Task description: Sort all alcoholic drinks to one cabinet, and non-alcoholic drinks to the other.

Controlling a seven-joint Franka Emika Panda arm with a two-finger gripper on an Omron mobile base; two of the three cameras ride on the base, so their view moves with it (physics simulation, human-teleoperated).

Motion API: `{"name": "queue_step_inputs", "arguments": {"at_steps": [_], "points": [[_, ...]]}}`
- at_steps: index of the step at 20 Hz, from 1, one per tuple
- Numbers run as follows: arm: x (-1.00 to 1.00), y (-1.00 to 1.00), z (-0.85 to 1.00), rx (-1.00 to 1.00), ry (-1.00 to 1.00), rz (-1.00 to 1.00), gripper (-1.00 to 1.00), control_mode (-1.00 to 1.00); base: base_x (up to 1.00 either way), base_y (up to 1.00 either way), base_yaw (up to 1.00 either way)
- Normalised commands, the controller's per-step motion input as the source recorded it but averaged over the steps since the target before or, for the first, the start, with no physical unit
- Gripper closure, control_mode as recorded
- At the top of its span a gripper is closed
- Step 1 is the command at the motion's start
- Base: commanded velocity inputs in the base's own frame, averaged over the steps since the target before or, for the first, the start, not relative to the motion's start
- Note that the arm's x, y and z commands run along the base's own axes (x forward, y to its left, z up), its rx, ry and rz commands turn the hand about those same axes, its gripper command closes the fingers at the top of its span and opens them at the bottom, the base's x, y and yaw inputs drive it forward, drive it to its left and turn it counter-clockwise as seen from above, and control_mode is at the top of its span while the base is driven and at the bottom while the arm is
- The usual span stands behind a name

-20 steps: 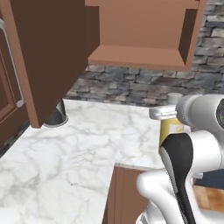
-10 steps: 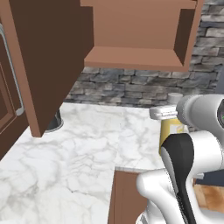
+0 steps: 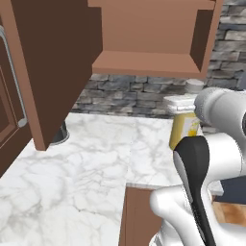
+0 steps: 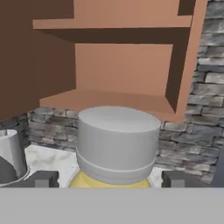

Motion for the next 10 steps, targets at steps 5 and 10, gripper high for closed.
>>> {"name": "queue_step_inputs", "arguments": {"at_steps": [5,10], "points": [[0.2,0.11,0.56,0.05,-0.12,0.0,1.0,-1.0,0.0,0.0,0.0],[0.46,0.11,0.54,0.0,-0.08,-0.04,1.0,-1.0,0.0,0.0,0.0]]}}
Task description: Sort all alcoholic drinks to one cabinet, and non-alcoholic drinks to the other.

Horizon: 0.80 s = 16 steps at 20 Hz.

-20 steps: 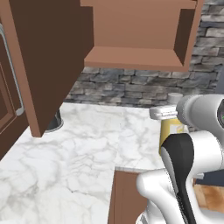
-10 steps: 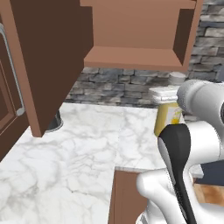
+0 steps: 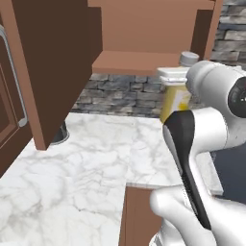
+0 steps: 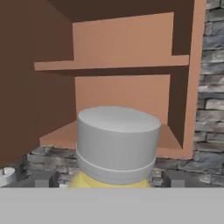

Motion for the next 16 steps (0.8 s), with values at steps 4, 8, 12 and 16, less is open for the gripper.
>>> {"name": "queue_step_inputs", "arguments": {"at_steps": [4,8,12,16], "points": [[0.71,0.0,0.62,-0.04,-0.06,-0.12,1.0,-1.0,0.0,0.0,0.0],[0.64,0.0,0.52,-0.05,-0.08,-0.12,1.0,-1.0,0.0,0.0,0.0],[0.48,0.0,0.32,-0.05,0.0,-0.07,1.0,-1.0,0.0,0.0,0.0],[0.41,-0.17,0.07,-0.04,0.0,-0.03,1.0,-1.0,0.0,0.0,0.0]]}}
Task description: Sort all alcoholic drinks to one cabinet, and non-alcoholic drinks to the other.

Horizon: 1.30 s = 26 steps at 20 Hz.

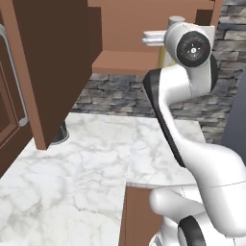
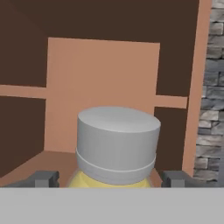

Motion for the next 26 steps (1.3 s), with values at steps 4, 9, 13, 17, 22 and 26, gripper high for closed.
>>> {"name": "queue_step_inputs", "arguments": {"at_steps": [4,9,13,17,22,26], "points": [[0.42,-0.34,0.02,-0.01,0.0,0.0,1.0,-1.0,0.0,0.0,0.0],[0.53,-0.21,0.0,0.0,0.0,0.0,1.0,-1.0,0.0,0.0,0.0],[0.56,-0.08,0.0,0.0,0.0,0.0,1.0,-1.0,0.0,0.0,0.0],[0.54,-0.11,0.0,0.0,0.0,0.0,1.0,-1.0,0.0,0.0,0.0],[0.44,-0.18,0.0,0.0,0.0,0.0,1.0,-1.0,0.0,0.0,0.0],[0.32,-0.18,0.0,0.0,0.0,0.0,1.0,-1.0,0.0,0.0,0.0]]}}
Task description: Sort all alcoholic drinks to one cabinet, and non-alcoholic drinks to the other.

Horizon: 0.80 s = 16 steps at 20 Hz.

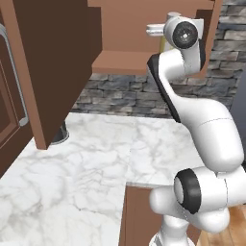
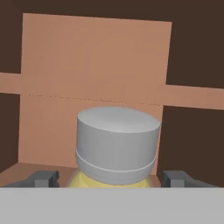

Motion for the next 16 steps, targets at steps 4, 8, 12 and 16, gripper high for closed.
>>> {"name": "queue_step_inputs", "arguments": {"at_steps": [4,8,12,16], "points": [[0.34,-0.08,0.0,0.0,0.0,-0.02,1.0,-1.0,0.0,0.0,0.0],[0.32,-0.02,0.0,0.0,0.0,-0.03,1.0,-1.0,0.0,0.0,0.0],[0.33,-0.01,0.0,0.0,0.0,-0.08,1.0,-1.0,0.0,0.0,0.0],[0.36,-0.07,0.0,0.0,0.0,-0.08,1.0,-1.0,0.0,0.0,0.0]]}}
